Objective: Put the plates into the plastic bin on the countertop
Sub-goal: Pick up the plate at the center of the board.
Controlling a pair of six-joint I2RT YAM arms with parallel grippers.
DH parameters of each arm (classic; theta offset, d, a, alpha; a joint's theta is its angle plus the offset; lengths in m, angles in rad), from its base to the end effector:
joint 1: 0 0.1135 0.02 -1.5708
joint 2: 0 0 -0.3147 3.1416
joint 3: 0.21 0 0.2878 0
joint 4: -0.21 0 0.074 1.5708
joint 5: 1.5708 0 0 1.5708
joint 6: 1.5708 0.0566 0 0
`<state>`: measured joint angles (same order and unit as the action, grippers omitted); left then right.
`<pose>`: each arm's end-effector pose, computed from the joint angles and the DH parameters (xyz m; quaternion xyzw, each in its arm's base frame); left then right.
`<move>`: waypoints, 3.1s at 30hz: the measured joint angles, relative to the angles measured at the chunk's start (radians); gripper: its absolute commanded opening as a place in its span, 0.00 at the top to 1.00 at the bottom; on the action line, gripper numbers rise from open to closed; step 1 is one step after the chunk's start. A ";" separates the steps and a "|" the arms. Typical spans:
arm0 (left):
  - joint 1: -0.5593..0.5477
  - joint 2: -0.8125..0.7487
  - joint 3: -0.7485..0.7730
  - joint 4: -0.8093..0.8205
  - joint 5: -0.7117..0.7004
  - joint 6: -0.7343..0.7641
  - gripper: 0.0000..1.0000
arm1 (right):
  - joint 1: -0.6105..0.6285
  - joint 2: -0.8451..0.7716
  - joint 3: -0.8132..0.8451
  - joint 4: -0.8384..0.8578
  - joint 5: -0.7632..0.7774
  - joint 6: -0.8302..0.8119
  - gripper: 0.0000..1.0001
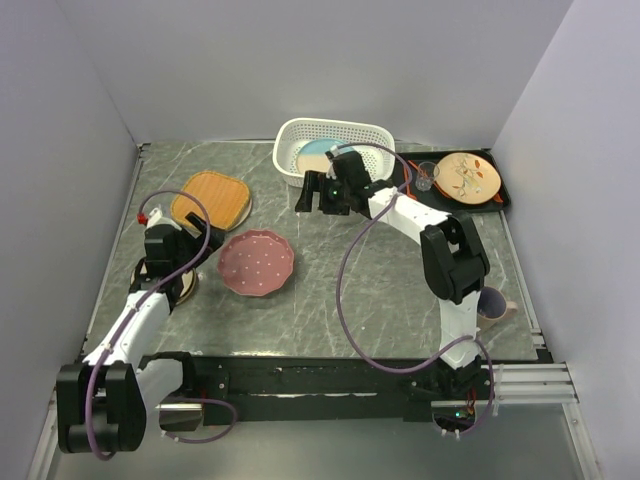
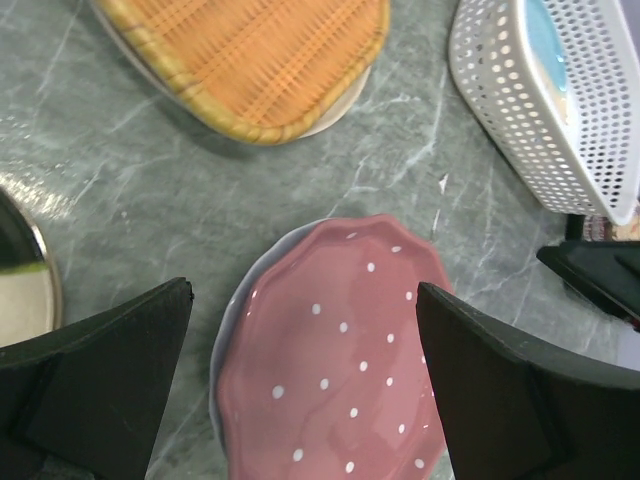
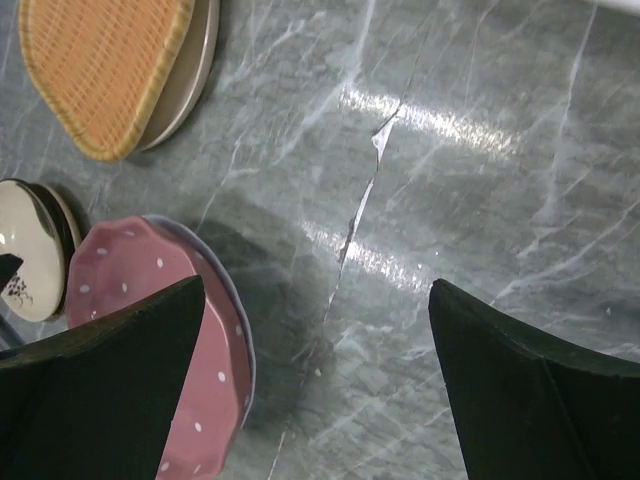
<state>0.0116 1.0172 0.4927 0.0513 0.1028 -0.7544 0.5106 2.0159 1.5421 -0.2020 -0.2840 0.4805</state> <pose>0.2443 -0.0030 0.2328 -0.2935 0.8003 -0.2299 0.4695 0.4577 0.2745 0.2422 -0.0747 0.8914 0.3159 0.3162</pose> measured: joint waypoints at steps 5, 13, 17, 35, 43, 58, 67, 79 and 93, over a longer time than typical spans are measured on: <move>0.000 -0.006 -0.014 -0.029 -0.013 -0.002 0.06 | -0.001 -0.026 -0.045 0.034 -0.037 0.021 0.01; 0.000 0.038 -0.035 -0.026 -0.001 -0.006 0.29 | -0.001 -0.026 -0.046 0.069 -0.093 0.038 0.01; 0.000 0.109 -0.034 -0.011 0.016 0.002 0.38 | -0.001 -0.027 -0.052 0.079 -0.115 0.045 0.01; -0.006 0.208 -0.032 0.050 0.084 0.067 0.99 | -0.002 -0.027 -0.063 0.081 -0.153 0.047 0.02; -0.001 0.192 -0.031 0.040 0.072 0.081 0.99 | -0.005 -0.034 -0.084 0.086 -0.188 0.047 0.02; -0.001 0.083 -0.042 -0.027 0.066 0.082 0.99 | -0.015 -0.034 -0.131 0.154 -0.312 0.098 0.03; -0.001 0.088 -0.044 -0.006 0.110 0.080 0.99 | -0.016 -0.034 -0.156 0.196 -0.367 0.114 0.05; -0.001 0.110 -0.044 0.076 0.189 0.051 0.99 | -0.016 -0.032 -0.163 0.267 -0.468 0.163 0.09; -0.024 0.118 -0.044 0.151 0.225 0.027 0.99 | -0.013 -0.018 -0.163 0.323 -0.557 0.193 0.21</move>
<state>-0.0120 1.1351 0.4488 0.2028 0.3275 -0.7273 0.4980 1.9980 1.3796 0.1215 -0.8406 0.6735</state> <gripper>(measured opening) 0.046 0.820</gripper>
